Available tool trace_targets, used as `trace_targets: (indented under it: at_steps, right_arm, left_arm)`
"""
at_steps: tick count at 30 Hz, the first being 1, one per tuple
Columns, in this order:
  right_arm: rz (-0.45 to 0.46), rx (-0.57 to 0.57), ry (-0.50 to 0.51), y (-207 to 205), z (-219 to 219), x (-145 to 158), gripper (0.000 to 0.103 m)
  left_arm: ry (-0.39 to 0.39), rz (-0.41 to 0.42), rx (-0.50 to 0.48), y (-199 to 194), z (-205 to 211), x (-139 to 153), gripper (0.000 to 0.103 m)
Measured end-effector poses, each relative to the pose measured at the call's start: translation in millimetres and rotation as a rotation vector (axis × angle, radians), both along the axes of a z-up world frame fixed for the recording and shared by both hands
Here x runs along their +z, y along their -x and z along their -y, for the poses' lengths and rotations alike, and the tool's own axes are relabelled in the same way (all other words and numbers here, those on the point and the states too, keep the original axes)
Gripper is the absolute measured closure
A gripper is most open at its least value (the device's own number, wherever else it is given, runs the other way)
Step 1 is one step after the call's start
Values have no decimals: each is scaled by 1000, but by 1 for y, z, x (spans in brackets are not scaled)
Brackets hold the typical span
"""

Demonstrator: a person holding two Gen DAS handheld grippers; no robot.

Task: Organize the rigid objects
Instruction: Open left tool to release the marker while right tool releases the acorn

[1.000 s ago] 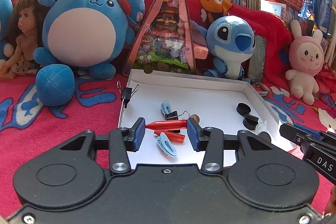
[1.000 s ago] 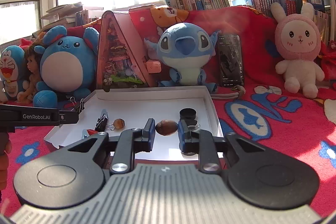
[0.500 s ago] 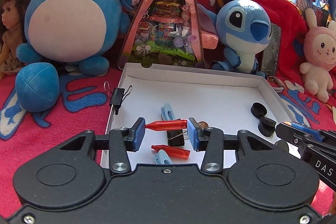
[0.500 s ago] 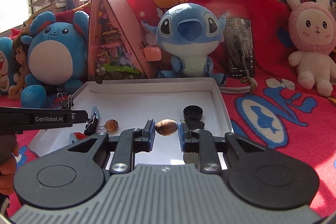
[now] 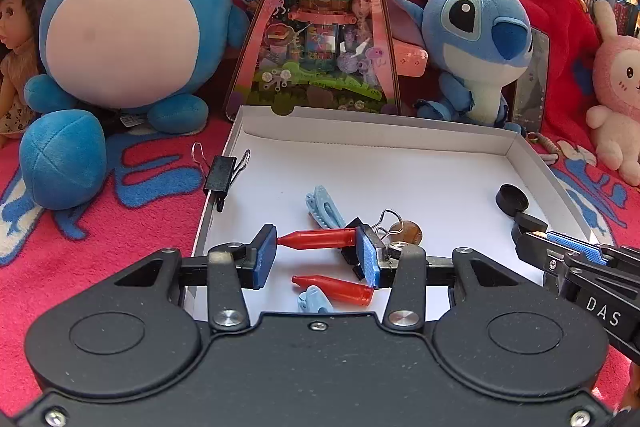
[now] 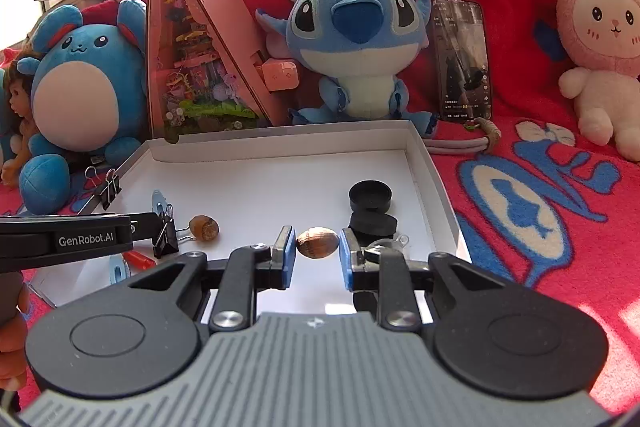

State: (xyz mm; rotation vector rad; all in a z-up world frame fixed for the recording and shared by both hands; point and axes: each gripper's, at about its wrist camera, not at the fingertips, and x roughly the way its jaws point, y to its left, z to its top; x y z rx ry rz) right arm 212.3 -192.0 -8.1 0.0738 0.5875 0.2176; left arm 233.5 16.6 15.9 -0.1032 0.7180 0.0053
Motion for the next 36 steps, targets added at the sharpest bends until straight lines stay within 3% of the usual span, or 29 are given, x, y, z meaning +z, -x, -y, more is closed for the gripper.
trace_targets:
  at_steps: [20, 25, 28, 30, 36]
  right_arm:
    - [-41, -12, -1, -12, -2, -17, 74]
    - [-36, -14, -2, -12, -2, -17, 70]
    - [-34, -17, -6, -11, -2, -17, 67]
    - [-31, -20, -10, -10, -1, -16, 54]
    - [-9, -17, -7, -4, -2, -12, 47]
  left_arm:
    - [-32, 9, 0, -2, 6, -7, 61]
    - [-33, 10, 0, -2, 7, -7, 60]
    - [-39, 7, 5, -1, 7, -7, 51]
    - [-39, 5, 4, 0, 7, -6, 44]
    - [-52, 38, -6, 9, 9, 3, 28]
